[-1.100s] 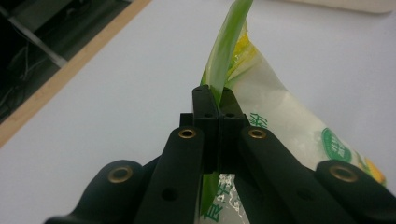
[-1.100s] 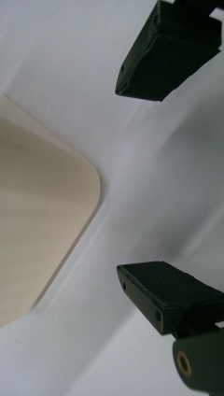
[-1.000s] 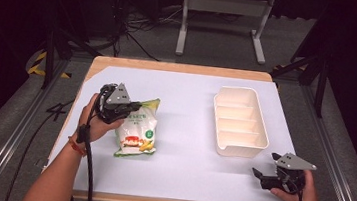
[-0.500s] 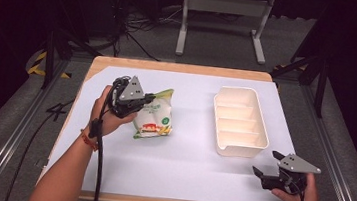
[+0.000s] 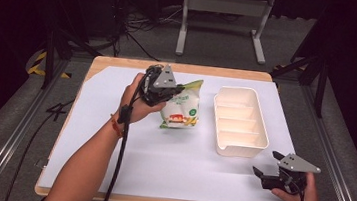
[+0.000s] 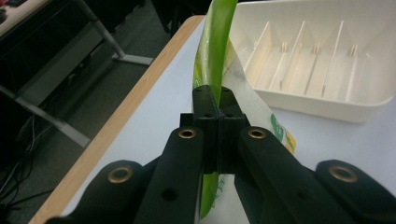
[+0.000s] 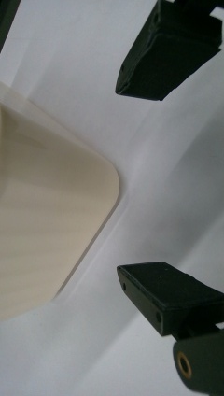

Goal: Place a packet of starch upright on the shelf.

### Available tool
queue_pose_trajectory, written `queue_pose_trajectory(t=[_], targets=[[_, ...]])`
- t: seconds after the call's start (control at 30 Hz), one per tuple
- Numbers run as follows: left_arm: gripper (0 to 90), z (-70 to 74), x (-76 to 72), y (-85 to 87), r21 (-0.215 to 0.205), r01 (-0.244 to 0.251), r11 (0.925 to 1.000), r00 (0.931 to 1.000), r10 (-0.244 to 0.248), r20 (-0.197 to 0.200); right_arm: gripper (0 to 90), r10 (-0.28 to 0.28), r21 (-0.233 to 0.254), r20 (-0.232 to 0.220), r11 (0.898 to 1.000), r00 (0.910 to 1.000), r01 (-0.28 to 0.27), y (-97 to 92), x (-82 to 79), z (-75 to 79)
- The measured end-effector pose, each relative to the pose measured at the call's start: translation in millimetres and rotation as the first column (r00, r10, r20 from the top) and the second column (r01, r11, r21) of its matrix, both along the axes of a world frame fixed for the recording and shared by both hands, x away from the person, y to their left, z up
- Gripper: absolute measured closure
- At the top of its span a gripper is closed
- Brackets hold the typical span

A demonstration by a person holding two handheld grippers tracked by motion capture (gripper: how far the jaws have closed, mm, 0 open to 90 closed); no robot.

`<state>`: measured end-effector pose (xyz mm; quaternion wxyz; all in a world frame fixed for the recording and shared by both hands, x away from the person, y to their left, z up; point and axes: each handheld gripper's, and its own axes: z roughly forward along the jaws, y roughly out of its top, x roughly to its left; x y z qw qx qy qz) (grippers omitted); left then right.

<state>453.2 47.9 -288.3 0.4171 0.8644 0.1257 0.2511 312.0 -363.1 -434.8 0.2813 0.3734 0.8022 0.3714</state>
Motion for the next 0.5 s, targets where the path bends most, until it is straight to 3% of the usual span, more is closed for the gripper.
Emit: queue_pose_trajectory(t=[0.3,0.5], targets=[[89.8,12.1,12.5,-35.9,-0.021,0.036,0.9991,0.999,-0.035,0.027,11.4,0.002,0.006,-0.001,1.0,1.0,-0.002,-0.4,0.3,-0.5],[89.7,15.0,18.8,-52.3,-0.029,0.03,0.9991,0.9993,-0.029,0.024,11.4,0.0,0.004,-0.001,1.0,1.0,0.0,-1.0,0.6,-0.8]])
